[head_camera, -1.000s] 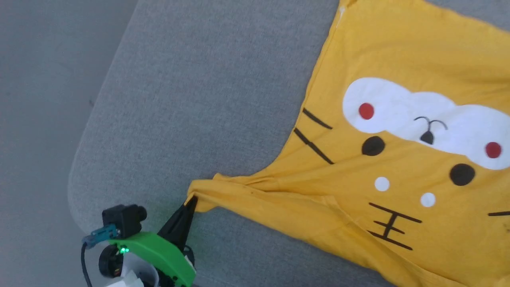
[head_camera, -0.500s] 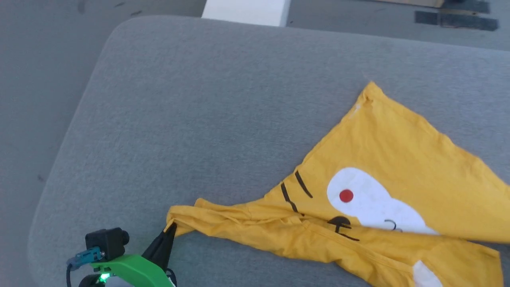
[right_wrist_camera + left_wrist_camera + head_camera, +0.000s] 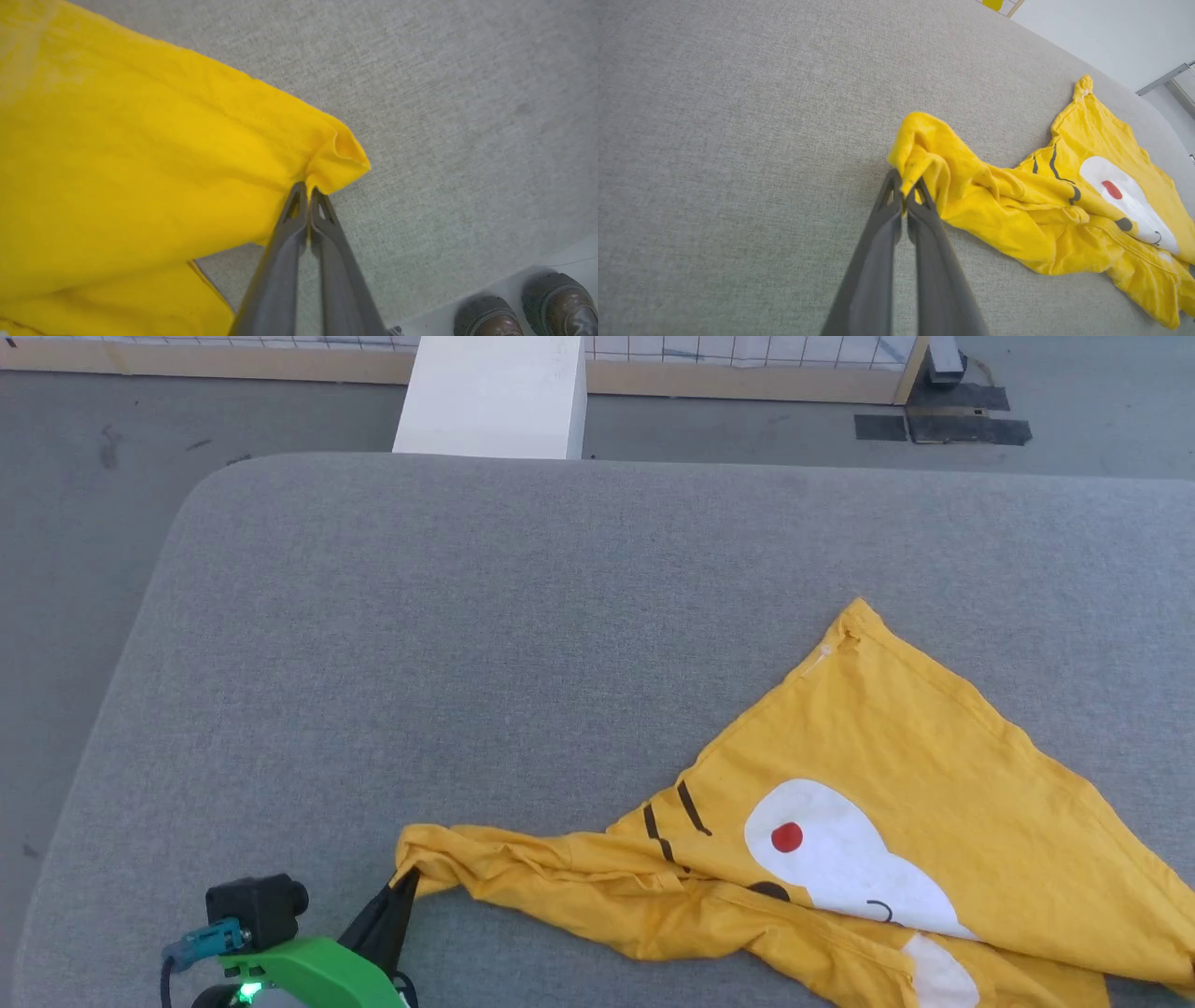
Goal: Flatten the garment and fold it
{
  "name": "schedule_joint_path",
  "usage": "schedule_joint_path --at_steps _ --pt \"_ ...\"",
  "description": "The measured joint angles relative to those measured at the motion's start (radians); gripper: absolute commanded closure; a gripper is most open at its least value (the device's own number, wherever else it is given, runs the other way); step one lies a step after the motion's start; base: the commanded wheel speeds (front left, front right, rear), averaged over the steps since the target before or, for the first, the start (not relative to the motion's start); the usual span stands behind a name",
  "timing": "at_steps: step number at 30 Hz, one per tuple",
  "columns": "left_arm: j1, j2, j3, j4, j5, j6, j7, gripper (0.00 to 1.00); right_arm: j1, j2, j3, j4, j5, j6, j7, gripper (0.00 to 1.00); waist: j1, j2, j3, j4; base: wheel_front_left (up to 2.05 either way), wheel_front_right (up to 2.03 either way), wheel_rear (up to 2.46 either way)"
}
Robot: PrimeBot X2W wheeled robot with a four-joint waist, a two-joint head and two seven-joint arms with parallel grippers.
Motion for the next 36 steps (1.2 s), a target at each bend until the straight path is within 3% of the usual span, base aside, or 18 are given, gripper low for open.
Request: schedule_joint_path --at_steps 6,10,14,18,22,25,36 --pt "-0.001 -0.002 -0.006 0.005 -0.002 -0.006 0.000 1.00 -0.031 0.000 0.079 -0.077 -0.028 0.000 -0.196 0.00 0.0000 0.0000 -0.003 0.017 0.00 0.00 0.00" --pt "-0.002 -0.002 -0.010 0.012 -0.002 -0.008 0.000 1.00 -0.115 -0.034 0.232 -0.082 -0.039 0.000 -0.393 0.00 0.0000 0.0000 0.003 0.030 0.00 0.00 0.00" --pt "-0.008 -0.005 -0.015 0.016 -0.002 -0.015 0.000 1.00 -0.213 -0.099 0.377 -0.017 -0.036 0.000 -0.535 0.00 0.0000 0.0000 0.016 0.042 0.00 0.00 0.00" --pt "-0.022 -0.009 -0.021 0.022 -0.002 -0.024 -0.001 1.00 -0.336 -0.157 0.509 0.105 -0.026 0.000 -0.603 0.00 0.0000 0.0000 0.036 0.058 0.00 0.00 0.00" --pt "-0.043 -0.018 -0.027 0.028 -0.002 -0.033 -0.003 1.00 -0.448 -0.193 0.602 0.241 -0.011 0.000 -0.589 0.00 0.0000 0.0000 0.055 0.082 0.00 0.00 0.00" --pt "-0.057 -0.029 -0.031 0.035 -0.002 -0.036 -0.007 1.00 -0.534 -0.214 0.650 0.349 0.002 0.000 -0.517 0.00 0.0000 0.0000 0.073 0.106 0.00 0.00 0.00" --pt "-0.100 -0.060 -0.053 0.071 -0.001 -0.058 -0.024 1.00 -0.721 -0.241 0.644 0.584 -0.049 0.000 -0.182 0.00 0.0000 0.0000 0.145 0.190 0.00 0.00 0.00"
